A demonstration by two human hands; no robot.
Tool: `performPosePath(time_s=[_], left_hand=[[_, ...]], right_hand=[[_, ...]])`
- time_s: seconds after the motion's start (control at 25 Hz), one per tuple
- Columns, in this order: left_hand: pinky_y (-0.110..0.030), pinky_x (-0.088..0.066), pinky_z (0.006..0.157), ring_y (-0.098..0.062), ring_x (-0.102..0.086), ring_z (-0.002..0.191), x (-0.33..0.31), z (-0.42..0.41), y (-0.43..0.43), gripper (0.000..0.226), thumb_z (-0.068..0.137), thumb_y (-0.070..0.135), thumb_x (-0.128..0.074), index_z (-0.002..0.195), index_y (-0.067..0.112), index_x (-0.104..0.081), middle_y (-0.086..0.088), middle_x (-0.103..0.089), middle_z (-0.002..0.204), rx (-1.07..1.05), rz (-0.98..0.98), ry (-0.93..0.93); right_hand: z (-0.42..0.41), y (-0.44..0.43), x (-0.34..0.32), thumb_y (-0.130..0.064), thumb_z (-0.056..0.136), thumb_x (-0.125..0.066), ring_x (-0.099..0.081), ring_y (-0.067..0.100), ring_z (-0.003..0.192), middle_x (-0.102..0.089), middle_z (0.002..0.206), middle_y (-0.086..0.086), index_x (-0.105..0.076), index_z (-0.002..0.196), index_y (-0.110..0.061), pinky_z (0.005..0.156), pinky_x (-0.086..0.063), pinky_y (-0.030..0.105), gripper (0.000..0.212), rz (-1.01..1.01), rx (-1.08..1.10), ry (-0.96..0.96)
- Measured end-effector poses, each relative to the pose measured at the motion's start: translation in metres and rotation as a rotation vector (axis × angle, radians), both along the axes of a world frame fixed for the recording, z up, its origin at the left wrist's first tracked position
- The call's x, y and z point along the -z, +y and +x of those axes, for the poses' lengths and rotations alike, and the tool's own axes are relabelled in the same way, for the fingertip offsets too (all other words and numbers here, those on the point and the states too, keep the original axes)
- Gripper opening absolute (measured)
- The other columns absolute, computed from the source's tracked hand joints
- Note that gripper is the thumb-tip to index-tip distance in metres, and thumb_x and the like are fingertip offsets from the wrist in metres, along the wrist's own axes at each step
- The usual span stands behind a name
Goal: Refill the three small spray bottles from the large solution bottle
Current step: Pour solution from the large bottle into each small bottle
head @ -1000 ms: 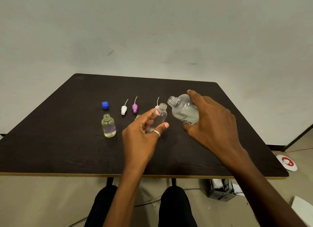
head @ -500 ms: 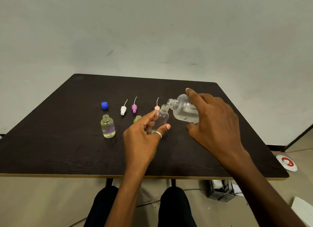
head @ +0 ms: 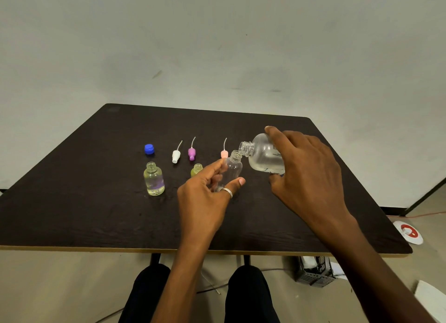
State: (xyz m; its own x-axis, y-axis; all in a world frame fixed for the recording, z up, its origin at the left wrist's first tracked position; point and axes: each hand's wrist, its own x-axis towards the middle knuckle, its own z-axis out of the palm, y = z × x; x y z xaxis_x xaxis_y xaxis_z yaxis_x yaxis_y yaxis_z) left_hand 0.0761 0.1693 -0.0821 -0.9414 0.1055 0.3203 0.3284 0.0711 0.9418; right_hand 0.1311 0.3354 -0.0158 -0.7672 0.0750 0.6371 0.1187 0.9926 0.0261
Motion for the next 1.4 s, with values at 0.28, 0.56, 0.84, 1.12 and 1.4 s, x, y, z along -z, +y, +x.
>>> performPosePath(time_s=[0.28,0.56,0.84,1.12,1.4], left_hand=[[-0.009,-0.052,0.083,0.005,-0.066,0.104,0.0043,-0.0013,0.0034,0.057,0.073,0.026,-0.087,0.126,0.026,-0.067,0.017,-0.07,0.115,-0.002,0.021,0.005],[-0.008,-0.051,0.082,0.012,-0.065,0.1,0.0044,-0.0003,0.0039,0.053,0.072,0.026,-0.088,0.121,0.033,-0.068,0.024,-0.069,0.106,0.002,0.037,-0.005],[-0.004,-0.049,0.078,0.019,-0.061,0.098,0.0016,0.0026,0.0028,0.052,0.073,0.024,-0.087,0.115,0.044,-0.063,0.031,-0.063,0.098,0.008,0.042,0.001],[-0.004,-0.049,0.078,0.019,-0.062,0.096,0.0011,0.0028,0.0037,0.053,0.072,0.022,-0.087,0.114,0.044,-0.062,0.033,-0.063,0.095,0.009,0.05,0.013],[-0.004,-0.048,0.078,0.018,-0.062,0.097,0.0024,0.0038,0.0042,0.053,0.072,0.022,-0.088,0.115,0.042,-0.063,0.031,-0.064,0.098,0.005,0.048,0.016]], right_hand=[[-0.0003,0.0005,-0.0004,-0.014,0.062,-0.084,-0.058,0.033,0.11,-0.062,0.122,0.009,-0.05,0.135,-0.019,0.088,-0.05,0.046,0.081,0.019,-0.006,0.025],[0.0003,-0.001,-0.0019,-0.012,0.064,-0.081,-0.056,0.033,0.112,-0.062,0.122,0.008,-0.051,0.136,-0.019,0.091,-0.048,0.046,0.079,0.034,0.008,0.021],[0.001,-0.003,-0.0025,-0.012,0.064,-0.08,-0.055,0.032,0.113,-0.061,0.123,0.007,-0.051,0.136,-0.021,0.091,-0.046,0.045,0.078,0.048,0.017,0.021],[0.0006,-0.0024,-0.0027,-0.013,0.064,-0.082,-0.055,0.034,0.115,-0.061,0.124,0.009,-0.052,0.137,-0.019,0.093,-0.046,0.047,0.079,0.05,0.023,0.018],[0.0007,-0.0024,-0.0016,-0.013,0.065,-0.081,-0.054,0.034,0.116,-0.061,0.125,0.009,-0.051,0.137,-0.019,0.093,-0.045,0.048,0.078,0.055,0.018,0.018]])
